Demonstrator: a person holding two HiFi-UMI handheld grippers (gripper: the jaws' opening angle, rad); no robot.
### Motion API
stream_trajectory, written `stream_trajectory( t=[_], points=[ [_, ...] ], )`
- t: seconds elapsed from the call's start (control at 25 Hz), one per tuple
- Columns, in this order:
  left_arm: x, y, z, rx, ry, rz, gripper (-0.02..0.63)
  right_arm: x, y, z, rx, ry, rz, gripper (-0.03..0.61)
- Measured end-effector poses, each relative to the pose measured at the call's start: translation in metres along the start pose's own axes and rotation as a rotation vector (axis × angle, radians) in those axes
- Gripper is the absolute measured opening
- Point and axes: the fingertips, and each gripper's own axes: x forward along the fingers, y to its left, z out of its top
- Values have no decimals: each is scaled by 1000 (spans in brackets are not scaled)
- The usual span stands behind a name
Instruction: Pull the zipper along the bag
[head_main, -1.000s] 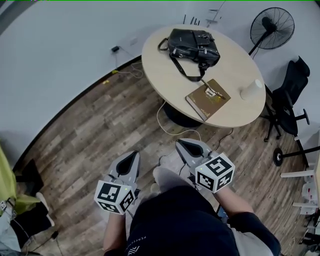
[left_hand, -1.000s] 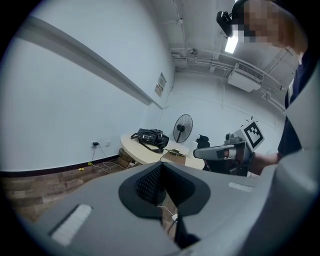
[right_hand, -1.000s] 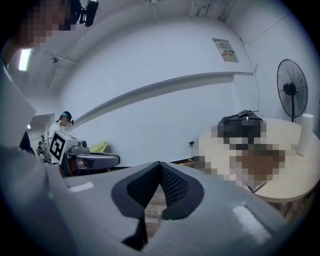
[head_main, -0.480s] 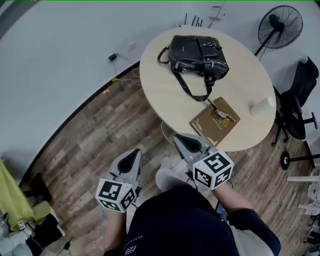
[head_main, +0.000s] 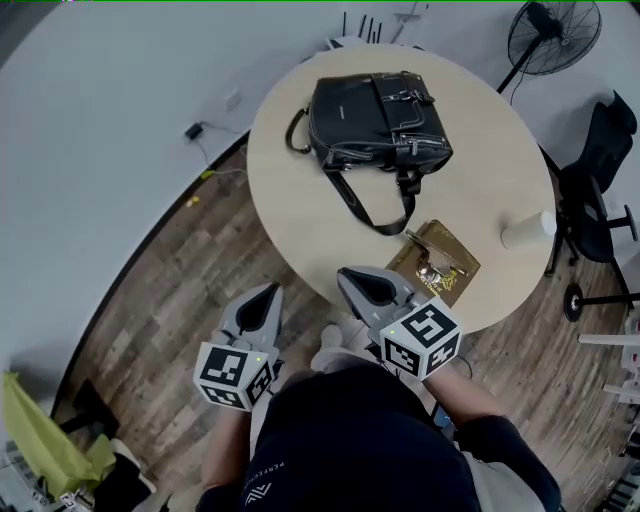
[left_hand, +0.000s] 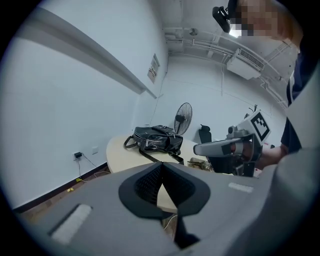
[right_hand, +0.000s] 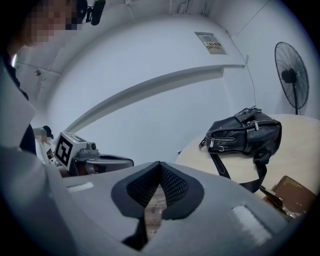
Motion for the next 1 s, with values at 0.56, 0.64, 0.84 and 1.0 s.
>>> stream_trajectory(
  t=[0.56, 0.64, 0.84, 1.0],
  points=[
    [96, 25, 42, 66, 23, -112, 87, 8, -66, 22, 73, -87, -187, 5],
    [111, 29, 46, 68, 41, -146, 86, 12, -76, 27, 84, -98, -223, 5],
    [144, 35, 52, 101, 108, -241, 96, 23, -101, 38, 102, -108, -333, 5],
    [168, 45, 54, 107, 141, -290, 117, 34, -117, 43, 123, -108, -401, 41]
  ],
)
